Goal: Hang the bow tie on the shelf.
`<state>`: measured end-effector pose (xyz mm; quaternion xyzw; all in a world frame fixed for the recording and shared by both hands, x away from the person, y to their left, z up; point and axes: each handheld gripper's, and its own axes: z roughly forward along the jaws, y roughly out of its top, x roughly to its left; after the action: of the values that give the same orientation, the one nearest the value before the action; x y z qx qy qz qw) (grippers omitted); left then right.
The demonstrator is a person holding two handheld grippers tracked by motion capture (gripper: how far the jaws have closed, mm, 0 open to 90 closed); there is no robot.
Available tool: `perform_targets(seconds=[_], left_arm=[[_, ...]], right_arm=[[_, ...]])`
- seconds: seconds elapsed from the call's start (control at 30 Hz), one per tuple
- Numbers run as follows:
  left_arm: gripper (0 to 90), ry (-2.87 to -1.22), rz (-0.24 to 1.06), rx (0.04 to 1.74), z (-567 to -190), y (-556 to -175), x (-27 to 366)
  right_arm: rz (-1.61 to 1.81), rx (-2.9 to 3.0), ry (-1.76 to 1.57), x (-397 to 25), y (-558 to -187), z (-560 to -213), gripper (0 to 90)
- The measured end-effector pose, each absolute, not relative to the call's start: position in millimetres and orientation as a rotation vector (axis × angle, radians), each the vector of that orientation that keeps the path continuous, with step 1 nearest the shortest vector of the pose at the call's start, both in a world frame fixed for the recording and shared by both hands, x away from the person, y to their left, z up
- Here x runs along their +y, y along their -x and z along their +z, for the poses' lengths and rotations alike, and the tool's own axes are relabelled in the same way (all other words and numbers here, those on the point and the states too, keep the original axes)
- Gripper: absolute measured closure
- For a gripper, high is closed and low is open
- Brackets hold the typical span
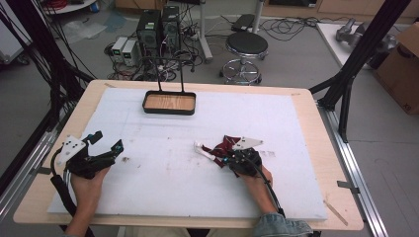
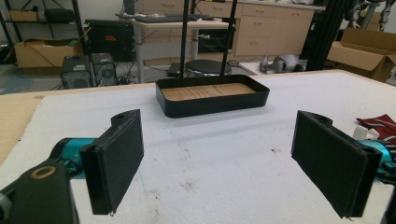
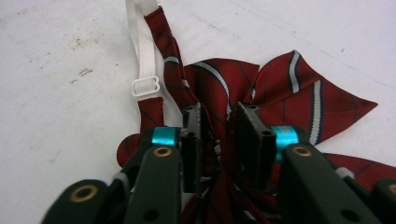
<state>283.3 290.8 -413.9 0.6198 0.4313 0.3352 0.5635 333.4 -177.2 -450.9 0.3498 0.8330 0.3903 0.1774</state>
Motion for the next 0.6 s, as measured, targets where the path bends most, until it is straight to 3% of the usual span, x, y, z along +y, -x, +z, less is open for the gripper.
perform_targets(seconds=[0.6], left_arm=[[17.1,-1.460,0.787,1.010,-414,-284,291]], right_arm=[[1.191,2.198,-0.982,-186,-327,-433,76.1]])
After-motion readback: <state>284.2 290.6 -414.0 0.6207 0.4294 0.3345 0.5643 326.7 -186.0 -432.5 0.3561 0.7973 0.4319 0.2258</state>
